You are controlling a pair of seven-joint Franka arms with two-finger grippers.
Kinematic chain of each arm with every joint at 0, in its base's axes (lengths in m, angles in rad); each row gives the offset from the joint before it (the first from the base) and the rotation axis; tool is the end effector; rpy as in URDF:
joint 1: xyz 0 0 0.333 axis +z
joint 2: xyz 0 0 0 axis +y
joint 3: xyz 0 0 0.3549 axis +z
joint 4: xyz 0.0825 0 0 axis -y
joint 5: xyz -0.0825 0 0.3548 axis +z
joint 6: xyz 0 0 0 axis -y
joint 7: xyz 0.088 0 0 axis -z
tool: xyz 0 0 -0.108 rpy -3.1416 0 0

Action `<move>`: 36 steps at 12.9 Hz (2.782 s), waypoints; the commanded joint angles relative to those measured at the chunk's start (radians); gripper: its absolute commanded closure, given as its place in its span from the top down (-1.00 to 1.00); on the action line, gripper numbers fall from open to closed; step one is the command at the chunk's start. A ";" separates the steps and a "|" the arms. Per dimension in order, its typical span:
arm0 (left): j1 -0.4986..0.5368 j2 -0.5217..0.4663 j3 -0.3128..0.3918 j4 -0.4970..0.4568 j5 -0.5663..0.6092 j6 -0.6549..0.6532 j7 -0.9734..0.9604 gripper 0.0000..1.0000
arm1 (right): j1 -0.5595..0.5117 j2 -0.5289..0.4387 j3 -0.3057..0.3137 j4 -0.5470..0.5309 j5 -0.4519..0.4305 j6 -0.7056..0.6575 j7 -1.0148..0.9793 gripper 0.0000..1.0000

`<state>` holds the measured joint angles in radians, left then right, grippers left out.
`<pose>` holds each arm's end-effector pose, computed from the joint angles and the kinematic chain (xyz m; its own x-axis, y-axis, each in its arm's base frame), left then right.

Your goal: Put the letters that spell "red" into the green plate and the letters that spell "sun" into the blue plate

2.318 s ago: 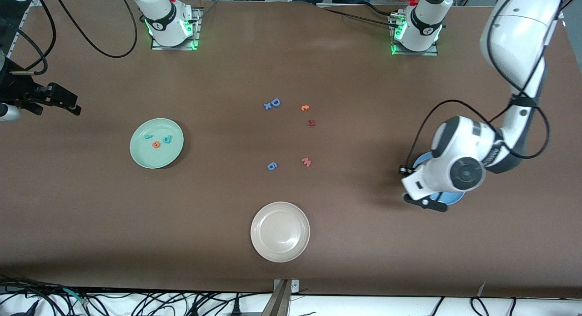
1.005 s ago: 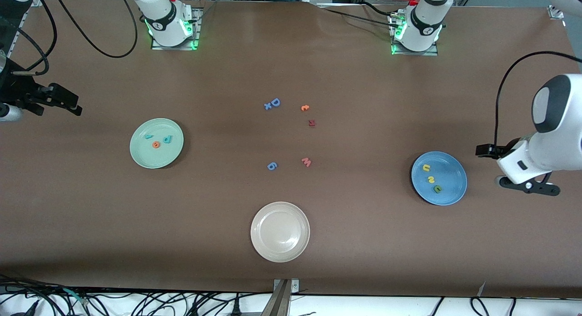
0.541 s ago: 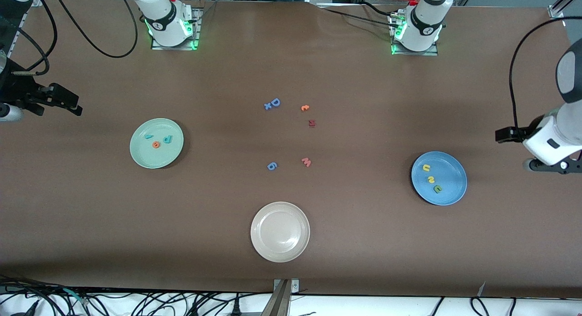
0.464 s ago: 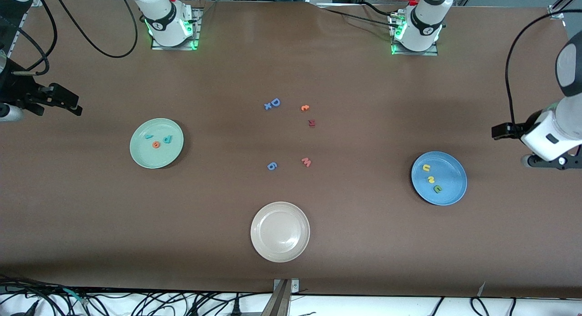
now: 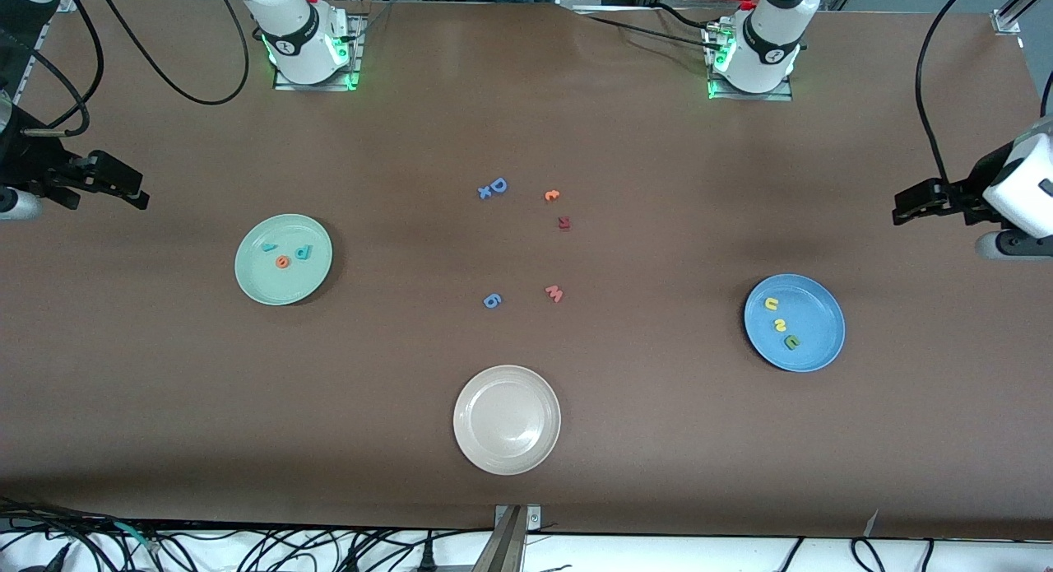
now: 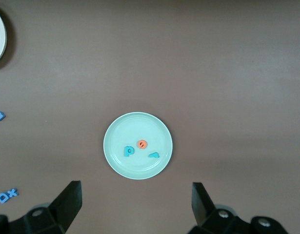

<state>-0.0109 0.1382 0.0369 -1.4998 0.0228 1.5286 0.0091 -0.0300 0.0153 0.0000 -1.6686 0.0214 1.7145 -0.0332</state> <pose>0.5656 0.0156 0.6148 0.9938 0.0179 -0.1093 0.0151 -0.9995 -0.0268 0.5408 -0.0142 0.6233 0.9995 0.0001 0.0313 0.0008 -0.9998 -0.0202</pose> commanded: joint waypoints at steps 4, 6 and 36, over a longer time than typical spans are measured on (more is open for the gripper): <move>-0.014 -0.034 0.023 -0.042 -0.057 0.010 0.005 1.00 | -0.004 -0.006 0.006 -0.003 -0.012 0.002 0.007 1.00; -0.001 0.013 0.021 -0.027 -0.057 0.007 0.003 1.00 | -0.004 -0.006 0.006 -0.003 -0.012 0.002 0.007 1.00; -0.006 0.026 0.017 0.026 -0.055 0.008 0.008 1.00 | 0.015 -0.008 0.009 0.017 -0.032 0.065 0.003 1.00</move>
<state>-0.0138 0.1568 0.0499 -1.4944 -0.0066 1.5388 0.0092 -0.0248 0.0152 0.0014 -1.6636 0.0050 1.7826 -0.0355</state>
